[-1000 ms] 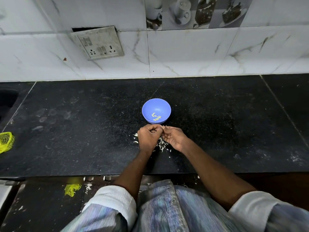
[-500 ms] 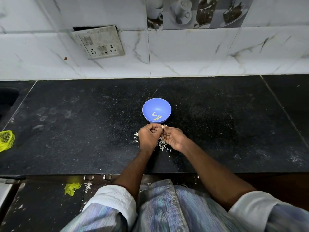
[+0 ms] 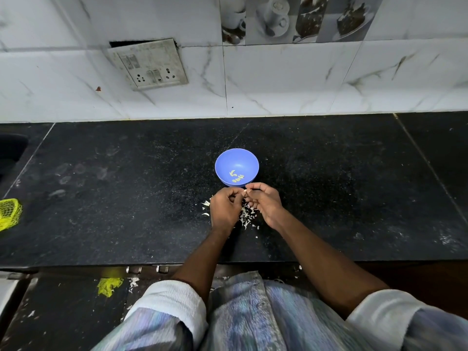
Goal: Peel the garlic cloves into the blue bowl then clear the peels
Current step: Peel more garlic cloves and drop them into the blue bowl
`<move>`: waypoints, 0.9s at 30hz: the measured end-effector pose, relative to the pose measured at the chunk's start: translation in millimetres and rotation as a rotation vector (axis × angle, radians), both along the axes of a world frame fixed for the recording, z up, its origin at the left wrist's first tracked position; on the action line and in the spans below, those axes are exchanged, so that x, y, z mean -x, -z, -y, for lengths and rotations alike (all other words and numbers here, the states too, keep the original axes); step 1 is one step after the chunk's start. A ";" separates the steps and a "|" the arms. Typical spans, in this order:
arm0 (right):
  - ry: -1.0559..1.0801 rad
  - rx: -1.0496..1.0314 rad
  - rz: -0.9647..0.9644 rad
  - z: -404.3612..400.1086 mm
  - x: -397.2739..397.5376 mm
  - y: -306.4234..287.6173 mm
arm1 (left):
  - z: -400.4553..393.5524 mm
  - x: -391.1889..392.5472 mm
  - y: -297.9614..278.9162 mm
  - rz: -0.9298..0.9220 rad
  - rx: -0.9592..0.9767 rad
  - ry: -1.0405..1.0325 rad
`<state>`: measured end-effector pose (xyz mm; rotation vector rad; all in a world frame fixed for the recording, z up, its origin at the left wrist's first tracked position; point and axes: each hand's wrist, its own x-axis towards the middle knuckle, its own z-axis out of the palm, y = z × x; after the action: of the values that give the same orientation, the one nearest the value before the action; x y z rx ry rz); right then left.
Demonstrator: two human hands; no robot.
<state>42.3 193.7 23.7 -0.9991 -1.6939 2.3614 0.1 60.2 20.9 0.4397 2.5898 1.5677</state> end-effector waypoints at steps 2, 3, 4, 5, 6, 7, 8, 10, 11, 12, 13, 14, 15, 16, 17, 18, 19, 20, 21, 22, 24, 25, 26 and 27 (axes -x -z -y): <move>-0.027 -0.081 -0.008 -1.0 -1.5 0.1 | 1.9 1.7 3.8 0.015 0.018 -0.012; -0.039 -0.126 -0.010 -1.1 -1.9 -0.2 | 2.6 2.1 5.0 0.018 0.027 -0.021; -0.048 -0.168 -0.010 -1.2 -1.9 -0.4 | 3.0 2.0 5.7 0.024 0.038 -0.029; -0.059 -0.210 -0.008 -0.9 -1.8 -0.9 | 3.1 1.7 5.9 0.029 0.050 -0.034; -0.073 -0.251 -0.005 -0.6 -1.5 -0.7 | 3.1 1.2 6.2 0.031 0.061 -0.036; -0.087 -0.291 -0.002 -0.3 -1.2 -0.5 | 3.3 1.0 6.4 0.028 0.067 -0.036; -0.095 -0.324 -0.001 -0.2 -0.8 0.3 | 2.9 0.9 6.6 0.023 0.068 -0.031; -0.088 -0.362 0.004 0.1 0.0 2.3 | 2.5 1.5 7.1 0.019 0.067 -0.010; -0.078 -0.374 0.009 0.1 0.2 2.8 | 2.0 1.6 6.5 0.021 0.064 0.007; -0.071 -0.385 0.014 -0.2 0.3 3.4 | 1.6 2.3 6.8 0.023 0.063 0.020; -0.071 -0.396 0.015 -0.5 0.3 3.5 | 1.4 3.0 7.3 0.021 0.066 0.027; -0.080 -0.405 0.014 -0.9 0.4 4.0 | 1.3 3.6 7.5 0.021 0.074 0.029; -0.094 -0.412 0.012 -1.0 0.3 4.2 | 1.5 4.1 7.7 0.019 0.084 0.027; -0.104 -0.416 0.014 -0.9 0.4 4.6 | 1.9 4.3 7.9 0.015 0.092 0.024; -0.113 -0.423 0.018 -0.9 0.5 4.8 | 2.3 4.5 8.1 0.017 0.094 0.023; -0.121 -0.443 0.024 -1.2 1.4 5.8 | 2.6 4.8 8.1 0.026 0.095 0.022; -0.130 -0.478 0.027 -1.6 2.1 6.7 | 2.6 5.5 8.2 0.047 0.099 0.017; -0.140 -0.528 0.032 -2.0 2.7 7.4 | 1.8 6.2 7.8 0.085 0.107 0.008; -0.151 -0.592 0.033 -2.2 3.0 7.5 | 0.5 6.7 6.9 0.140 0.108 -0.005; -0.164 -0.662 0.028 -2.2 3.2 7.3 | -1.9 7.7 6.5 0.230 0.081 -0.020; -0.191 -0.775 0.002 -2.3 2.9 7.0 | -8.3 7.9 1.3 0.528 -0.108 -0.055; -0.204 -0.817 -0.016 -2.7 2.9 7.1 | -10.8 8.6 -3.0 0.698 -0.215 -0.093; -0.219 -0.849 -0.030 -3.7 3.0 7.6 | -12.0 10.1 -6.6 0.848 -0.288 -0.133; -0.237 -0.868 -0.040 -4.8 2.6 7.4 | -11.8 11.9 -7.4 0.961 -0.329 -0.159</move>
<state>39.6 198.5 16.3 -0.5953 -2.5411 1.3990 -11.8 72.0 28.2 -0.4334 1.6677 1.6682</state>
